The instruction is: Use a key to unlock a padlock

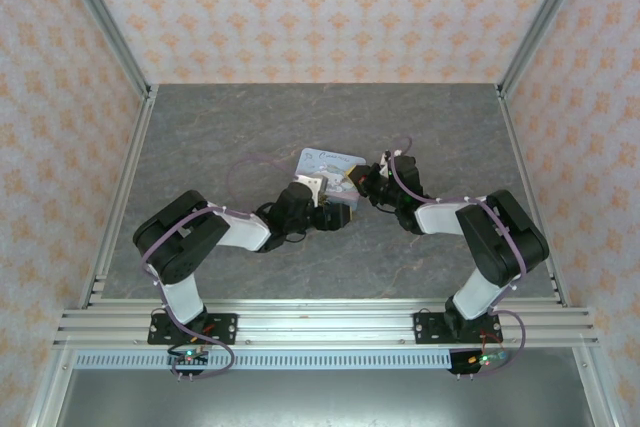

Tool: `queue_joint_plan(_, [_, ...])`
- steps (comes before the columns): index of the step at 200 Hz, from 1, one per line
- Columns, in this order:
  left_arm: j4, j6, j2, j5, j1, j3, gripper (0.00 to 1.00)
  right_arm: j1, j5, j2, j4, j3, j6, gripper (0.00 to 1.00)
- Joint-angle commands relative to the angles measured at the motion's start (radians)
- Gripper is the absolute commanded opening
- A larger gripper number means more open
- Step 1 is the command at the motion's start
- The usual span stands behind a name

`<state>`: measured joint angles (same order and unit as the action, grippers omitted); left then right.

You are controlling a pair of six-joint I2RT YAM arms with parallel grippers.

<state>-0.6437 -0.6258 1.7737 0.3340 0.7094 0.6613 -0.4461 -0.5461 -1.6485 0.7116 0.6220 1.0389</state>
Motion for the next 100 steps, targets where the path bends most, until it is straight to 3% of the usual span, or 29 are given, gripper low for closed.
queue_joint_plan(1, [-0.121, -0.098, -0.021, 0.02, -0.012, -0.031, 0.86, 0.007, -0.001, -0.014, 0.015, 0.012, -0.004, 0.0])
queue_joint_plan(56, [-0.246, -0.209, 0.007, 0.028, -0.013, -0.065, 0.85, 0.008, 0.003, -0.015, 0.027, -0.006, -0.006, 0.0])
queue_joint_plan(100, [-0.089, -0.138, 0.011, 0.009, -0.003, -0.01, 0.85, 0.008, 0.003, -0.018, 0.032, -0.008, -0.003, 0.0])
